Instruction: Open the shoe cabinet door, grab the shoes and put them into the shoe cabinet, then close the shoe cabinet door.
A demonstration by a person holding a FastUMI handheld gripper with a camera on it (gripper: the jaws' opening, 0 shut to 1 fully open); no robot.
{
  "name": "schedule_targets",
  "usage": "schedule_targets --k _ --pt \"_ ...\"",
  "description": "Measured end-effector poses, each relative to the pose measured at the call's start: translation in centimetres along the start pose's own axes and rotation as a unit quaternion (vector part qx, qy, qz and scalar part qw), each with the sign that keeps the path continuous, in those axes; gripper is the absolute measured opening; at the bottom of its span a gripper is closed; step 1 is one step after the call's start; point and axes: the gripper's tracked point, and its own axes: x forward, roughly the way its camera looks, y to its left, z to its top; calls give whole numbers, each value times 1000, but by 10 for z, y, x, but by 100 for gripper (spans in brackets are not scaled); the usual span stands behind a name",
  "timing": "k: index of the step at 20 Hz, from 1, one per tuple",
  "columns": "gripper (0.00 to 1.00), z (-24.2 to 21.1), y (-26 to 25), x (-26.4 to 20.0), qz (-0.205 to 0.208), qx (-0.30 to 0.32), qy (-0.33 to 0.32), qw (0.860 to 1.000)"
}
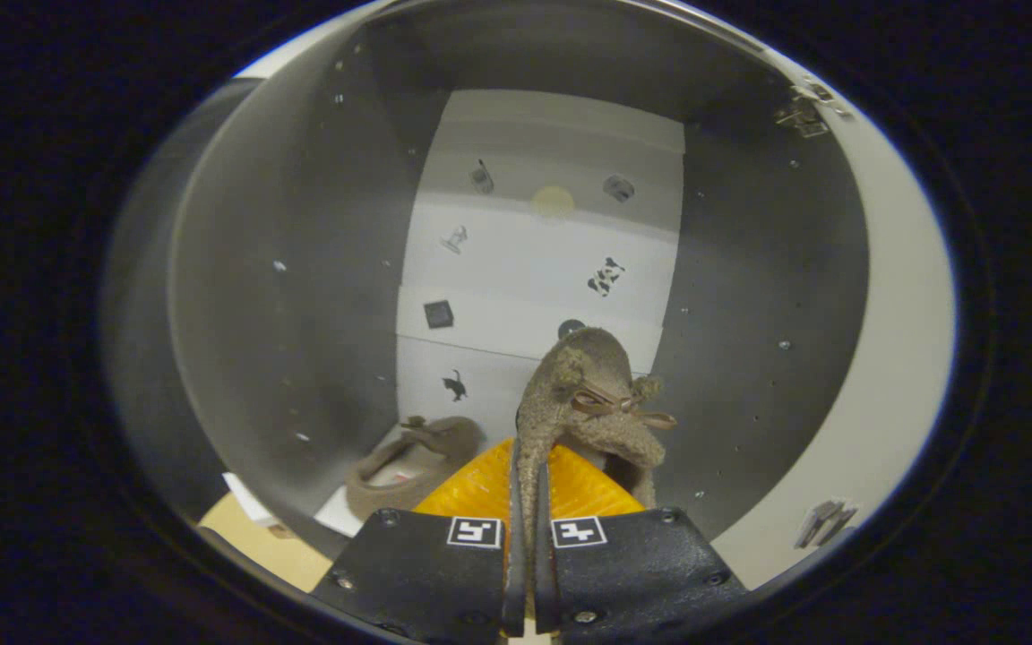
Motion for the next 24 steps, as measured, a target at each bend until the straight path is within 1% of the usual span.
schedule_targets --k 2,4,8,10,12,13,14,15,16,18,20,22,24 --pt "8 -15 -7 25 -18 -26 10 999" --pt "8 -31 -7 45 -24 -41 28 999" --pt "8 -74 7 70 -8 -36 82 996" --pt "8 -84 21 79 7 -15 90 996" --pt "9 -95 32 84 17 -14 103 994" --pt "10 -98 34 86 14 -16 110 994" --pt "12 -93 26 91 -9 -32 104 994" --pt "16 -93 26 92 -15 -33 107 994" --pt "22 -93 26 91 -24 -40 115 992" --pt "45 -93 22 85 -45 -39 130 990" --pt "57 -94 22 72 -47 -12 136 989" --pt "61 -88 15 59 -54 -3 129 990" --pt "61 -78 11 36 -53 11 115 992"
